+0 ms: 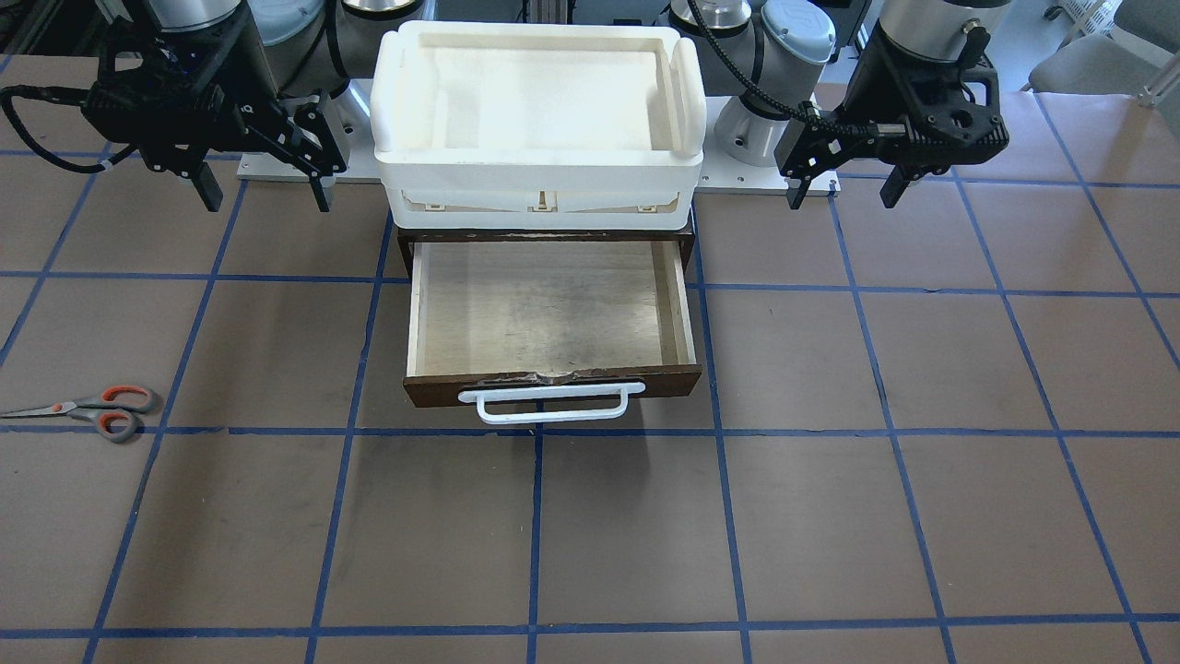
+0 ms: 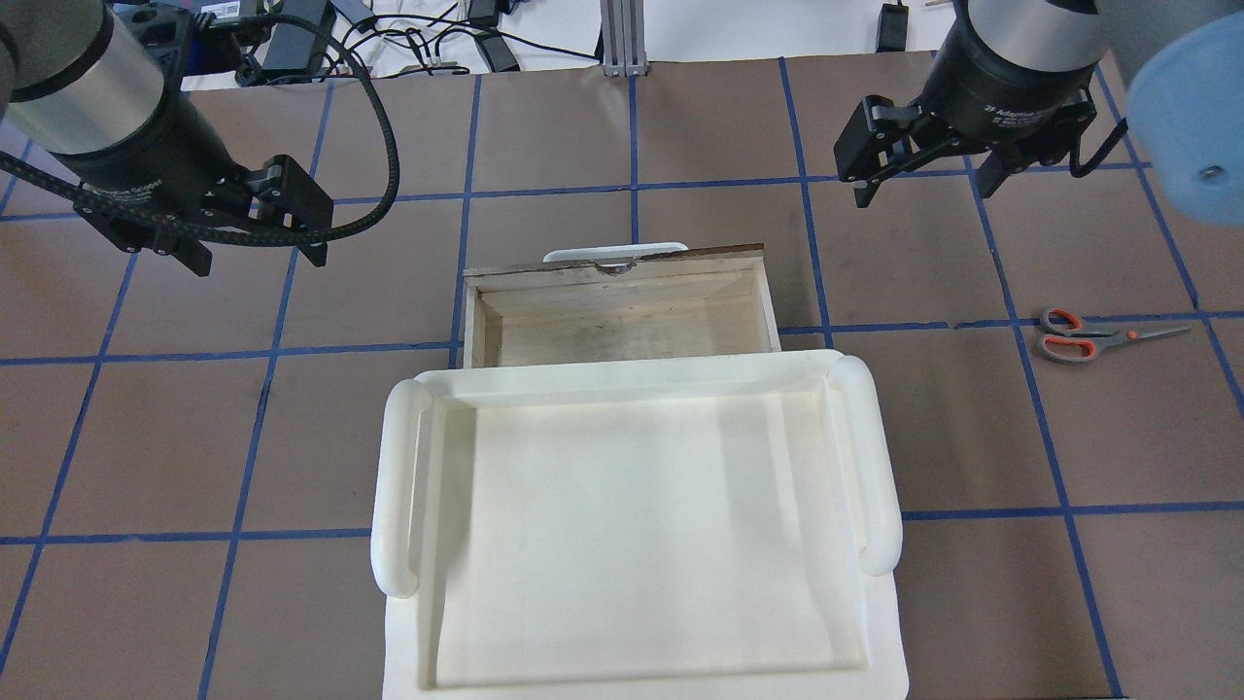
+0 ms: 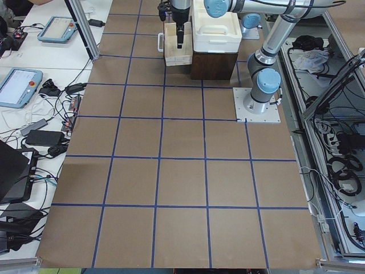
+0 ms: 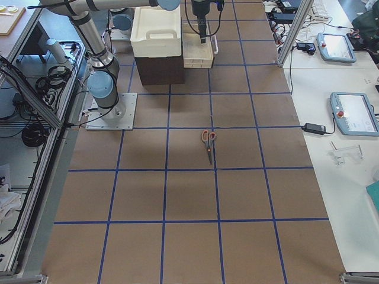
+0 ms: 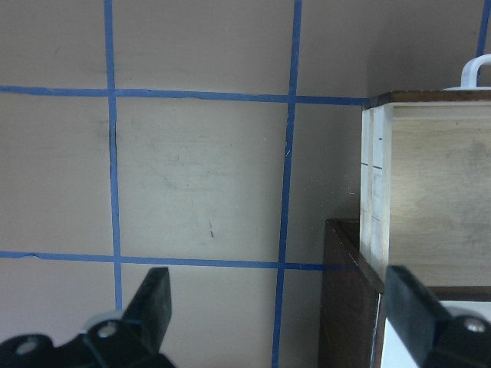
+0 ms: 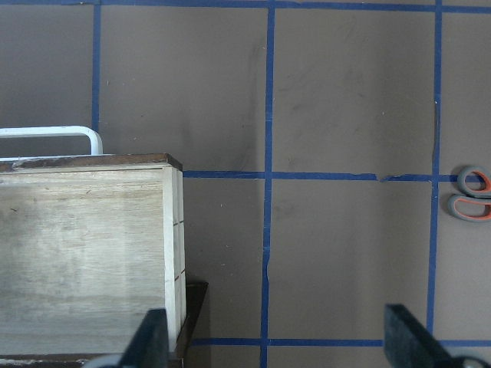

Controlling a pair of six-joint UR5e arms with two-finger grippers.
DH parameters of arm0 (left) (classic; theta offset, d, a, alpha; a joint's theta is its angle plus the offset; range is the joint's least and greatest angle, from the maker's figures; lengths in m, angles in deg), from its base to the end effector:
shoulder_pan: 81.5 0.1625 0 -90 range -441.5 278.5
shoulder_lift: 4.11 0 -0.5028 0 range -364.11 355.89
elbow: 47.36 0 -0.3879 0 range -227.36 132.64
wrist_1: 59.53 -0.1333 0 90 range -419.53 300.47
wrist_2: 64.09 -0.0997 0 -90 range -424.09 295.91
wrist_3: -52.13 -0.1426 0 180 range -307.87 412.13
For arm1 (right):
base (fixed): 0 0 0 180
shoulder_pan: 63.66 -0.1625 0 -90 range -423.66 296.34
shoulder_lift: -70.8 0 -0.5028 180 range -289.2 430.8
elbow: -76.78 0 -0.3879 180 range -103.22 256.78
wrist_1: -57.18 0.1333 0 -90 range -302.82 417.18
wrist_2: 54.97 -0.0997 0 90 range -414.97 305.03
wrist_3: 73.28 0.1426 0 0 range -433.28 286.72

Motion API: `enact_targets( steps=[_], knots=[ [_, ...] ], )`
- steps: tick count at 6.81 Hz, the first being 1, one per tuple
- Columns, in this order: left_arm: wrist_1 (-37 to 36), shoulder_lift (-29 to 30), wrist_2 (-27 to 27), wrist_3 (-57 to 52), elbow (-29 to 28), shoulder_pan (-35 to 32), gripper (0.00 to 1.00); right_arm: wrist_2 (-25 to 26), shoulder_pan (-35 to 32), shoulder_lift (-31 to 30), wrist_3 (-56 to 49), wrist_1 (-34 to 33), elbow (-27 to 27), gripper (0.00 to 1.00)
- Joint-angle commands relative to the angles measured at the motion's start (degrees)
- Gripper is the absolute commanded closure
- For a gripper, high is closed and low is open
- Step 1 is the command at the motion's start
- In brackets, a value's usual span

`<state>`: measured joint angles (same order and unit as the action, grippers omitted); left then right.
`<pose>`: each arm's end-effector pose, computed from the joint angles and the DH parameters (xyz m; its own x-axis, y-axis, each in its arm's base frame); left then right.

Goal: Put scissors in drawer and close it
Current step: 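Move the right gripper outward and down toward the grey-orange scissors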

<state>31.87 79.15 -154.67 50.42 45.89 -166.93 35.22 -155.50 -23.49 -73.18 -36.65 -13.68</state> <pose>-0.0969 -0.4421 0.5466 -0.9987 -0.0503 -0.0112 -0.0498 0.9981 -0.0362 0.1478 -0.4627 0.5618 -0.9995 -0.0299 0.0031 -0.0301 0.9906 -0.1333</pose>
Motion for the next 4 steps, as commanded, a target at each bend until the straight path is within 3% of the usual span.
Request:
enact_targets(
  steps=[1, 4],
  knots=[
    [-0.26, -0.63, -0.56, -0.05, -0.17, 0.00, 0.00, -0.71, -0.01, 0.33, -0.01, -0.48, -0.07, 0.00],
    [-0.17, -0.73, -0.65, -0.05, -0.08, 0.00, 0.00, 0.59, 0.79, 4.20, 0.95, -6.52, 0.55, 0.00]
  ],
)
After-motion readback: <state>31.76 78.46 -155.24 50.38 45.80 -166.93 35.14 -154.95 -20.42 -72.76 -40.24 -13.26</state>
